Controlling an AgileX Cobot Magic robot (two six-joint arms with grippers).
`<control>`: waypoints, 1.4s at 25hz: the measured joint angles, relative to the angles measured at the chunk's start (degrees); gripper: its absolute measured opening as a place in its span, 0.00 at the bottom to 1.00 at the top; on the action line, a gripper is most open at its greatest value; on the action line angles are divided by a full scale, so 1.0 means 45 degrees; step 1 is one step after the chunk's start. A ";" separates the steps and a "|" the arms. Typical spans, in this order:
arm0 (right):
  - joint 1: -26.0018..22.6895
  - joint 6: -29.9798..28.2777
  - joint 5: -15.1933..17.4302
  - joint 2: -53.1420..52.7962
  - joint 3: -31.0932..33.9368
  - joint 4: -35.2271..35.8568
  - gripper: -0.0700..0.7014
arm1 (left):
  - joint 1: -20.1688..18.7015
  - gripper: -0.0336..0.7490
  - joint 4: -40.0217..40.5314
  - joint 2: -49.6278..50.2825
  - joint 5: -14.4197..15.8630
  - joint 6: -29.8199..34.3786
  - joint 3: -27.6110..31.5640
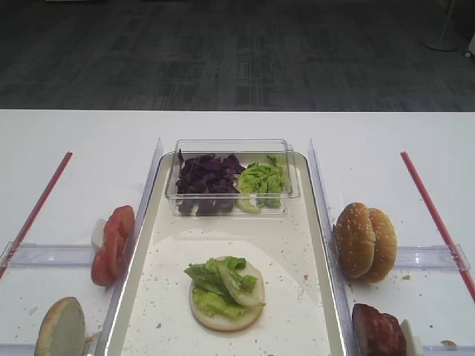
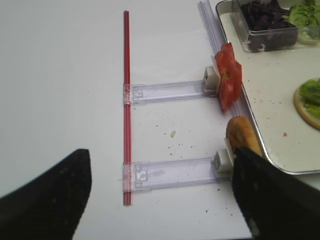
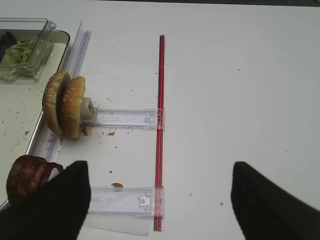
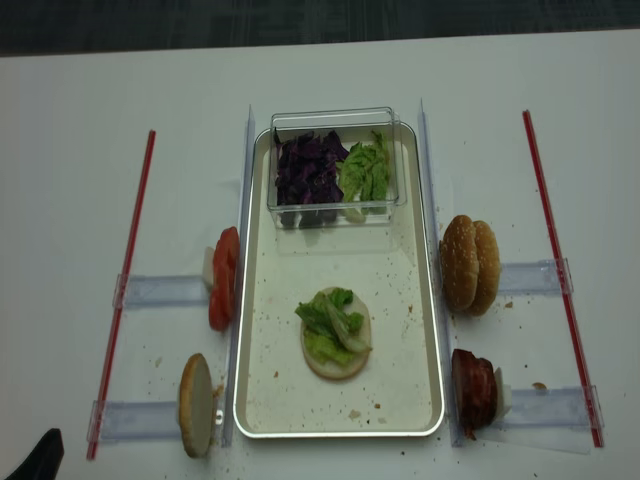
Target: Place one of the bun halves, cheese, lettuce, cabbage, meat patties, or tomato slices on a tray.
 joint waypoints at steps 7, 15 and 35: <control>0.0000 0.0000 0.0000 0.0000 0.0000 0.0000 0.86 | 0.0000 0.73 0.0000 0.0000 0.0000 0.0000 0.0000; 0.0000 0.0000 0.0000 0.0000 0.0000 -0.0009 0.86 | 0.0000 0.73 0.0000 0.0000 0.0000 0.0000 0.0000; 0.0000 0.0000 0.0000 0.0000 0.0000 -0.0009 0.86 | 0.0000 0.73 0.0000 0.0000 0.0000 0.0000 0.0000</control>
